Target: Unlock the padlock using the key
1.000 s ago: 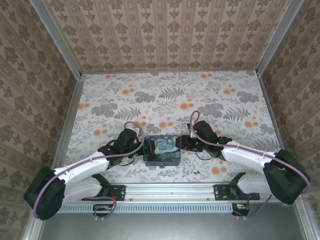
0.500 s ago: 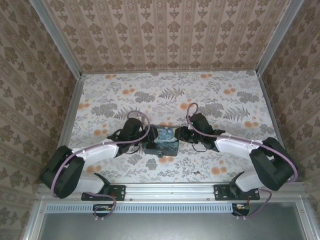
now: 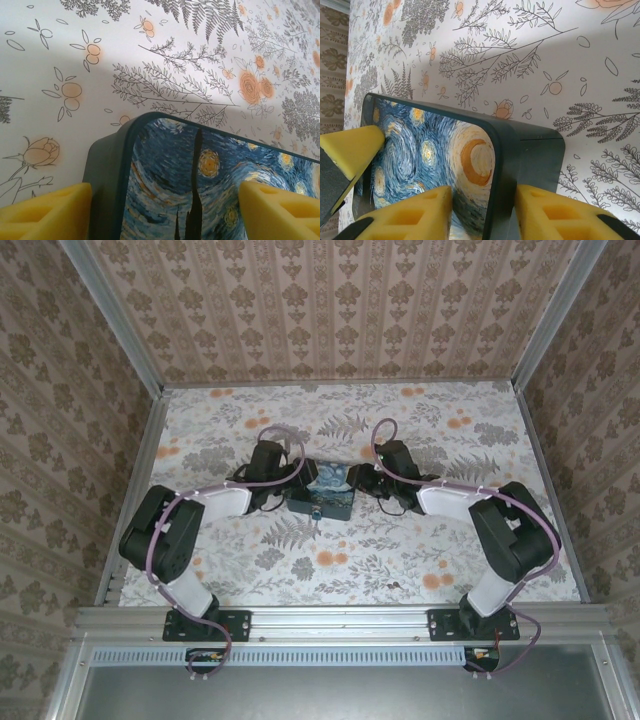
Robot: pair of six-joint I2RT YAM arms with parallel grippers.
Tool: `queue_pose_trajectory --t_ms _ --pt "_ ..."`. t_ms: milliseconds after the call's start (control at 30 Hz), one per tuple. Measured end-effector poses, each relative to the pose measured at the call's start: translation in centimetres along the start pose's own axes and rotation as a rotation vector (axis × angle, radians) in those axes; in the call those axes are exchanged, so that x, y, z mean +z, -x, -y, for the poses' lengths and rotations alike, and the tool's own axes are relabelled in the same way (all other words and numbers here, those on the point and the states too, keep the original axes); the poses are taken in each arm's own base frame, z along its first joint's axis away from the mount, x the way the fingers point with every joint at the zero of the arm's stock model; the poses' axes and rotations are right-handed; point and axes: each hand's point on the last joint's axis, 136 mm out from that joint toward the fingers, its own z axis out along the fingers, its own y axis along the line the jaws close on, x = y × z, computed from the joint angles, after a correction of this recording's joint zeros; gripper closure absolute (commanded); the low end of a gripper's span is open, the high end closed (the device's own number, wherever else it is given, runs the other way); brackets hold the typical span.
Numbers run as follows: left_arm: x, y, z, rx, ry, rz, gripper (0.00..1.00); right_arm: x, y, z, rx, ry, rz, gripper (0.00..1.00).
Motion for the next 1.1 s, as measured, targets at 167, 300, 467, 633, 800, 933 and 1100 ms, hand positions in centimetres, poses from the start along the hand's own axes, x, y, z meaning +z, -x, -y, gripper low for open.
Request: queue_pose_trajectory --t_ms 167,300,467,633,800,933,1100 --pt "0.1 -0.4 0.4 0.001 -0.026 -0.016 0.17 -0.2 0.0 -0.1 0.000 0.025 -0.017 0.25" --pt "-0.4 -1.4 0.4 -0.003 -0.037 -0.043 0.07 -2.3 0.1 0.1 -0.008 0.034 0.002 0.21" --pt "-3.1 -1.6 -0.9 -0.012 -0.014 -0.033 0.00 -7.4 0.4 -0.3 -0.029 0.052 0.086 0.21" --pt "-6.7 -0.8 -0.3 0.006 -0.034 0.021 0.00 -9.7 -2.5 1.4 -0.032 0.017 0.056 0.25" --pt "-9.9 -1.4 0.8 0.026 -0.073 0.058 0.00 -10.9 -8.5 4.9 -0.023 -0.081 -0.077 0.30" --pt "-11.3 -2.8 1.5 0.050 -0.089 0.058 0.00 -12.0 -11.9 5.8 -0.045 -0.116 -0.150 0.34" --pt "-11.4 -4.7 1.7 0.056 -0.089 0.018 0.00 -12.8 -14.9 6.4 -0.081 -0.147 -0.228 0.37"
